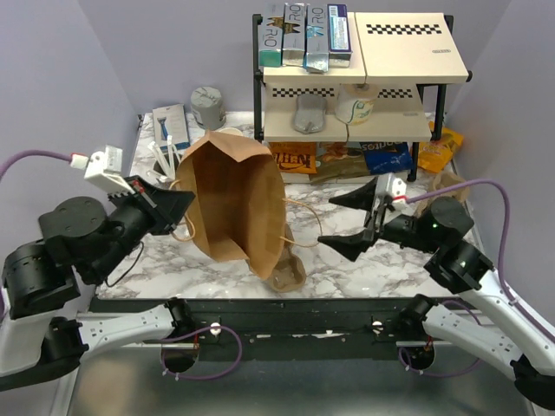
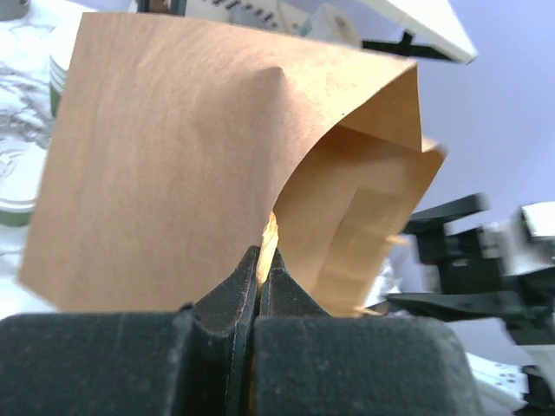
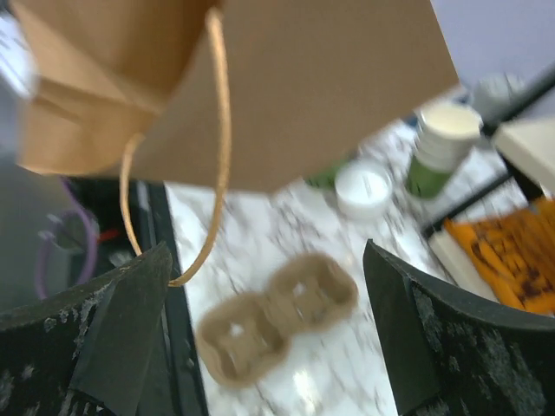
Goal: Pack the takeout coffee
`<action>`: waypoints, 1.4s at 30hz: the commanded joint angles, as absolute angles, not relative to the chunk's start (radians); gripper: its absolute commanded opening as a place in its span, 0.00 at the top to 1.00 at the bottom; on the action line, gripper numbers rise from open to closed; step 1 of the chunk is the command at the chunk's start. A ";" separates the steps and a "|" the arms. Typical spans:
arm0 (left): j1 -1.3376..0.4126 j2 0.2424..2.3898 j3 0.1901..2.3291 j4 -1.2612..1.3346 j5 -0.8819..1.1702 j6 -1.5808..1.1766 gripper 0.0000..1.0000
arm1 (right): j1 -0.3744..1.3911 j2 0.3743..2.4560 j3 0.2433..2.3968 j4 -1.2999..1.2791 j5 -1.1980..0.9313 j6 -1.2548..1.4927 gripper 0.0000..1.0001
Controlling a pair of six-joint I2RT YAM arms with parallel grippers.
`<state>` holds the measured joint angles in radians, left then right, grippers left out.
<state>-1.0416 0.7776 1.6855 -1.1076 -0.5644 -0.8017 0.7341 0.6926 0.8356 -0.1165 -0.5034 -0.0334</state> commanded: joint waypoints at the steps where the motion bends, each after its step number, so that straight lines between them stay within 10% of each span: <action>1: -1.040 0.879 1.657 -1.105 -0.523 -0.776 1.00 | 0.741 0.744 0.977 0.139 -0.661 0.184 0.00; 13: -1.039 0.877 1.608 -1.115 -0.522 -0.787 1.00 | 0.741 0.615 0.965 0.321 -0.316 0.405 0.00; 22: -1.040 0.815 1.781 -1.276 -0.661 -0.831 1.00 | 0.739 0.667 0.994 0.005 -0.201 0.120 0.00; 32: -1.040 0.795 1.793 -1.376 -0.775 -0.899 1.00 | 0.749 0.995 0.923 -0.262 -0.797 -0.589 0.02; 42: -1.040 0.784 1.807 -1.491 -0.854 -0.979 1.00 | 0.870 1.367 0.983 -0.394 -0.609 -0.776 0.02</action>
<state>-1.0409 0.7963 1.8107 -1.3380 -0.7826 -0.9276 0.8524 1.2659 0.9665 -0.3244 -0.6376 -0.6579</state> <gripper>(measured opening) 0.020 0.983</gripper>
